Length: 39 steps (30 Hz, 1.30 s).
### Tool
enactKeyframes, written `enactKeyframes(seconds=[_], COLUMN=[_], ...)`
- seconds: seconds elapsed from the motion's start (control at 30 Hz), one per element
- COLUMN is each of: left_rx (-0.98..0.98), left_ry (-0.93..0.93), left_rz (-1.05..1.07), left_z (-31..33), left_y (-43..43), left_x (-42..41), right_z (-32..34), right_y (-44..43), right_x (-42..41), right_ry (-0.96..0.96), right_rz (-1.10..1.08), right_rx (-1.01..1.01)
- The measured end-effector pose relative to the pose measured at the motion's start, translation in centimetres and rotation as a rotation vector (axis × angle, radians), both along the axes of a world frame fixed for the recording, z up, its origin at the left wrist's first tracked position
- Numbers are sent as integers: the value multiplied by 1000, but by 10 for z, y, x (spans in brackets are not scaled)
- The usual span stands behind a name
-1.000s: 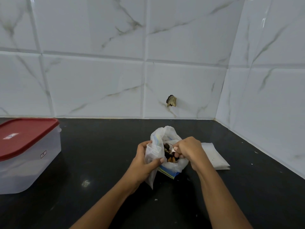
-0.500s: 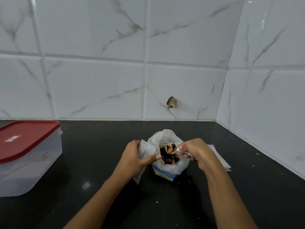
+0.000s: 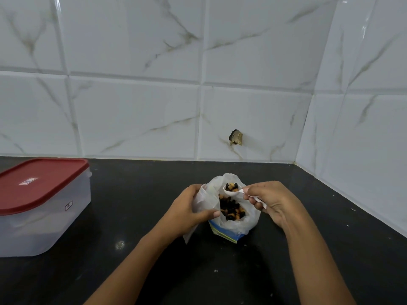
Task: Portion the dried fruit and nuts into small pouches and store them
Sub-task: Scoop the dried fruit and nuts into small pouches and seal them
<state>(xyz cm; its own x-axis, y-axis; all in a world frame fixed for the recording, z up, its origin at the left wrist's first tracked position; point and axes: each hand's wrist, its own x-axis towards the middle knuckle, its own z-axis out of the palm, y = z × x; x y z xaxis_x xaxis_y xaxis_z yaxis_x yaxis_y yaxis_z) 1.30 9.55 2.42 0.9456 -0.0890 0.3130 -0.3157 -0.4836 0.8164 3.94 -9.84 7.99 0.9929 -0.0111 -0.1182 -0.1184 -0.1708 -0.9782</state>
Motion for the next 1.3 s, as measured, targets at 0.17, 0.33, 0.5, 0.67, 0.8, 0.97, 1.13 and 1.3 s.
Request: enactKeyframes(seconds=[0.17, 0.33, 0.5, 0.67, 0.8, 0.97, 1.13, 1.3], left_rx=[-55, -71, -162, -270, -324, -391, -362, -310], left_ry=[31, -37, -59, -42, -18, -21, -26, -5], left_rz=[-24, 1, 29, 48, 16, 8, 14, 120], left_z=[0, 0, 1, 1, 1, 2, 1, 2], left_y=[-1, -1, 0, 3, 2, 2, 2, -1], left_x=[0, 0, -1, 1, 2, 3, 2, -3], right_z=[10, 9, 5, 5, -1, -3, 2, 6], right_y=[7, 21, 33, 40, 43, 47, 42, 19], right_x=[-13, -20, -19, -18, -11, -9, -15, -8], right_ry=[-49, -107, -526, -952, -1271, -1479, -1299, -752], right_rz=[130, 262, 329, 392, 272, 203, 176, -67], right_rx=[34, -99, -598, -879, -963, -938, -741, -701])
